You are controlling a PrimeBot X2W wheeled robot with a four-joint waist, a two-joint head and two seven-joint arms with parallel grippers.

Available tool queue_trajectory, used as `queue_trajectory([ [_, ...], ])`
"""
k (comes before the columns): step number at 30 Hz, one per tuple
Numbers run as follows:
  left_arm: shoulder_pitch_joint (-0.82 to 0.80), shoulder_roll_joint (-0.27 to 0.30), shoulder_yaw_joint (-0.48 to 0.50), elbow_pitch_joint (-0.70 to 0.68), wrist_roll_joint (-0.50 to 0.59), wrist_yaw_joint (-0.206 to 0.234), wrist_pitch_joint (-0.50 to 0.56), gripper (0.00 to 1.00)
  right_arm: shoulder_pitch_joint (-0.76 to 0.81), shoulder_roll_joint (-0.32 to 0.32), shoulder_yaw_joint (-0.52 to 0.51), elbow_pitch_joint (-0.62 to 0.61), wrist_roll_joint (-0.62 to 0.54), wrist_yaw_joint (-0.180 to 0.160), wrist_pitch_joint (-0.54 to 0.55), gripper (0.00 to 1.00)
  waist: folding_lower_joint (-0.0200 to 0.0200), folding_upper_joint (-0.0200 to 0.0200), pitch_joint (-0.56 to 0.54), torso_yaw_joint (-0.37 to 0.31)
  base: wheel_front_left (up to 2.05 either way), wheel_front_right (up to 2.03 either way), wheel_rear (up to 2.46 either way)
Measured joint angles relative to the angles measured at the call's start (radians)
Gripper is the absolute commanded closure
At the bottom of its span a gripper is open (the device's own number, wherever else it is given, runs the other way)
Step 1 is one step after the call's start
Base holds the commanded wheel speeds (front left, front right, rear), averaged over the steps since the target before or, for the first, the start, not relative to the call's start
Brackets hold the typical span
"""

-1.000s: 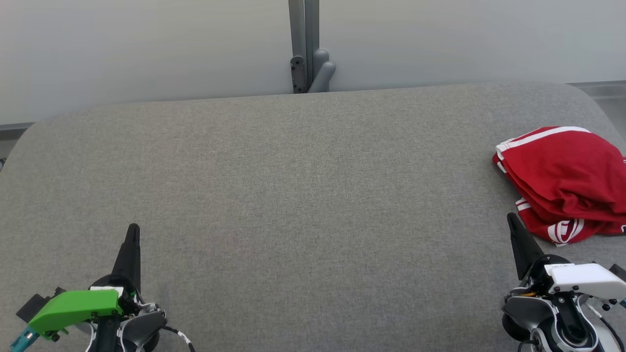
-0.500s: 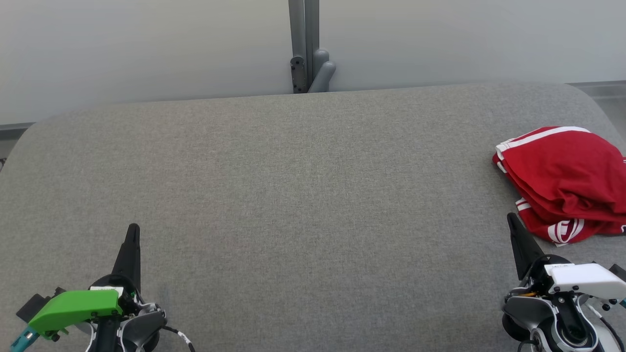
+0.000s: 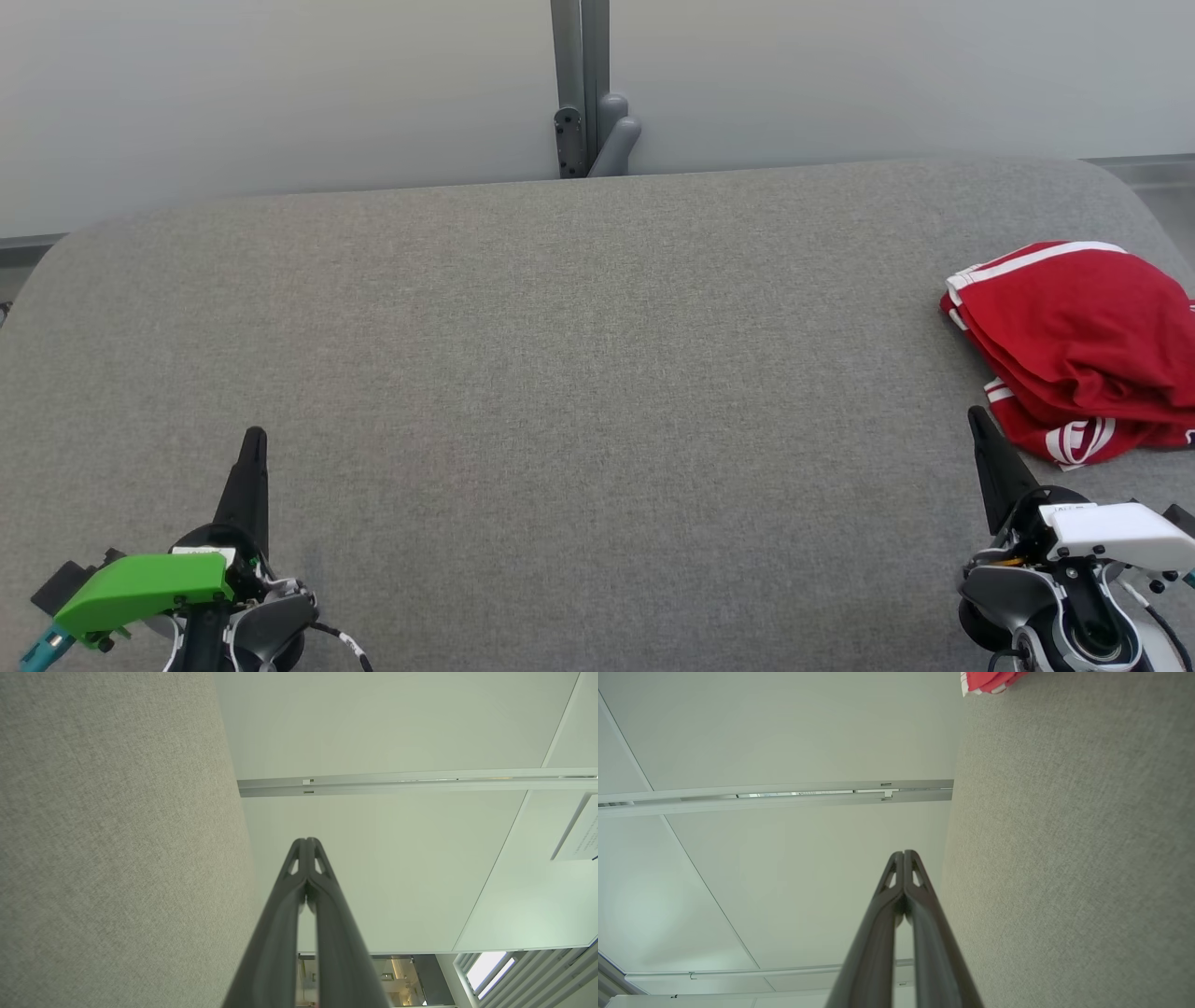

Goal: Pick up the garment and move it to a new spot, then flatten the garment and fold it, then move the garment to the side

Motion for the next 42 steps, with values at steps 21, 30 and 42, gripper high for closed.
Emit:
queue_trajectory([
  [21, 0.0, 0.0, 0.0, 0.0, 0.0, 0.0, 0.0, 1.0, 0.0, 0.0, 0.0, 0.0, 0.0, 0.0, 0.0, 1.0, 0.0, 0.0, 0.0, 0.0, 0.0, 0.0, 0.0],
  [30, 0.0, 0.0, 0.0, 0.0, 0.0, 0.0, 0.0, 1.0, 0.0, 0.0, 0.0, 0.0, 0.0, 0.0, 0.0, 1.0, 0.0, 0.0, 0.0, 0.0, 0.0, 0.0, 0.0],
  [42, 0.0, 0.0, 0.0, 0.0, 0.0, 0.0, 0.0, 1.0, 0.0, 0.0, 0.0, 0.0, 0.0, 0.0, 0.0, 1.0, 0.0, 0.0, 0.0, 0.0, 0.0, 0.0, 0.0],
])
